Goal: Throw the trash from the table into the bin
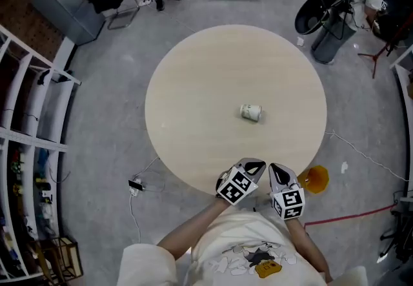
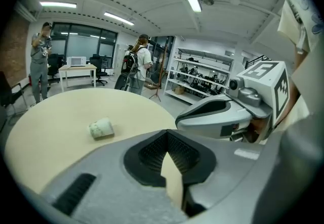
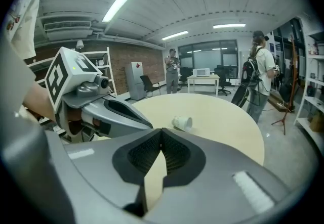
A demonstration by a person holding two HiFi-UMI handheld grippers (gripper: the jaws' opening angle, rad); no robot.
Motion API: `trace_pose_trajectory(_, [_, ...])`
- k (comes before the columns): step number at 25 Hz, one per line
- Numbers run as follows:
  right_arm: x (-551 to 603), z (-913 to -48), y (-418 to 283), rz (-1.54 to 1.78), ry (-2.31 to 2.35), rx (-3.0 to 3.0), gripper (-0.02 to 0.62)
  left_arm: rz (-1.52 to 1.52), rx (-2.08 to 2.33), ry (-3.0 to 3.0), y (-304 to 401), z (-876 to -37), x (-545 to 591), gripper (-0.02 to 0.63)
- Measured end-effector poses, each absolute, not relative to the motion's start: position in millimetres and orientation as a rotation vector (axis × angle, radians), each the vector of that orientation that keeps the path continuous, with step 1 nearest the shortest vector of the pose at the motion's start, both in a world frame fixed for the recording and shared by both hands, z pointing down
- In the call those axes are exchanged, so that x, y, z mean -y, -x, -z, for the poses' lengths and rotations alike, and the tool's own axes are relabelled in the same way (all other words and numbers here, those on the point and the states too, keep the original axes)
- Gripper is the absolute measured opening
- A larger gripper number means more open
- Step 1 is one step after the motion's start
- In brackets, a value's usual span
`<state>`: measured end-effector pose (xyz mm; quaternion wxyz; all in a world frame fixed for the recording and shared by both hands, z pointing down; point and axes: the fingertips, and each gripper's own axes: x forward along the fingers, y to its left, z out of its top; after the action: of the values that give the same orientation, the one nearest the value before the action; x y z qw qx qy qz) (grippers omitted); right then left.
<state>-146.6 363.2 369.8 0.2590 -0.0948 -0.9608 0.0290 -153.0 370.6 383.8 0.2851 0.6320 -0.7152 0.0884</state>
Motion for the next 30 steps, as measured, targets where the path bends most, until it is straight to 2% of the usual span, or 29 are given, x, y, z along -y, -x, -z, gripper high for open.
trace_pose_trajectory(9, [-421,-367,152,0.038,0.326,2.561,0.006,-0.239,1.932,-1.673,180,-382,-433,0.006])
trace_pose_trajectory(16, [-385,-376,181,-0.037,0.331,2.539,0.006,-0.276,1.999,-1.596,229,-387,-417,0.008])
trace_pose_trajectory(18, [-372,-376,190,-0.047,0.323,2.532,0.006,-0.296,1.986,-1.587,243,-393,-411,0.072])
trace_pose_trajectory(21, [-351,-380,196,-0.058,0.320,2.518,0.006,-0.332,1.984,-1.560,264,-403,-399,0.085])
trace_pose_trajectory(26, [-321,-387,206,-0.087,0.327,2.486,0.006,-0.432,1.991,-1.530,301,-417,-374,0.173])
trace_pose_trajectory(30, [-303,-395,216,-0.121,0.341,2.453,0.006,-0.582,1.947,-1.504,329,-433,-364,0.196])
